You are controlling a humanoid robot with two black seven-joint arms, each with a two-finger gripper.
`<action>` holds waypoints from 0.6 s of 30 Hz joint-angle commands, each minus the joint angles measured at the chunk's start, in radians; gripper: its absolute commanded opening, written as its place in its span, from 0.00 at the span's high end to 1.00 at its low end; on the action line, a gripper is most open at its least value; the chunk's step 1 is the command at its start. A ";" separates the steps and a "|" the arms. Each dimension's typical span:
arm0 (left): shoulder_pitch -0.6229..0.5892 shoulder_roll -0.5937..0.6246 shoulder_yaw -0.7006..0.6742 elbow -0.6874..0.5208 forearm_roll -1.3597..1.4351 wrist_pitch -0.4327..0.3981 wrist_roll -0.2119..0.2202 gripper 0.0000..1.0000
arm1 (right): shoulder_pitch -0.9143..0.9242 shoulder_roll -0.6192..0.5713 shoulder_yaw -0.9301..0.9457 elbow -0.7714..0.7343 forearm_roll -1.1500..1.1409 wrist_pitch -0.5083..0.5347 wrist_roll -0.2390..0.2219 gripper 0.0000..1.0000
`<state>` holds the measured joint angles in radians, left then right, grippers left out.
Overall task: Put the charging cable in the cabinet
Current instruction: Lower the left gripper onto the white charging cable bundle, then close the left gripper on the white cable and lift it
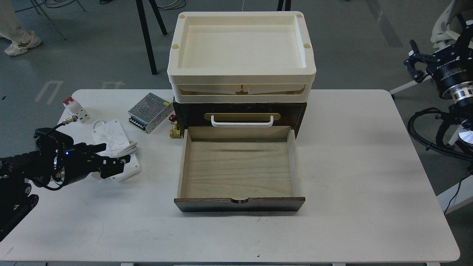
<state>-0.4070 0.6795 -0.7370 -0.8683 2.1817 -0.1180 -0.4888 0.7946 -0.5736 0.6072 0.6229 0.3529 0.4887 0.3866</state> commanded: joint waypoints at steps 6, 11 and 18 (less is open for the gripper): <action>-0.073 -0.063 0.074 0.175 0.000 0.107 0.000 0.15 | -0.012 -0.002 0.011 0.000 0.000 0.000 0.000 0.00; -0.067 -0.060 0.088 0.180 0.000 0.121 0.000 0.37 | -0.014 -0.008 0.016 0.001 0.000 0.000 0.000 0.00; -0.067 -0.057 0.154 0.180 0.000 0.185 0.000 0.49 | -0.021 -0.011 0.017 0.000 0.000 0.000 0.000 0.00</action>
<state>-0.4730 0.6202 -0.6103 -0.6887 2.1817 0.0421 -0.4889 0.7757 -0.5829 0.6243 0.6231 0.3528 0.4887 0.3866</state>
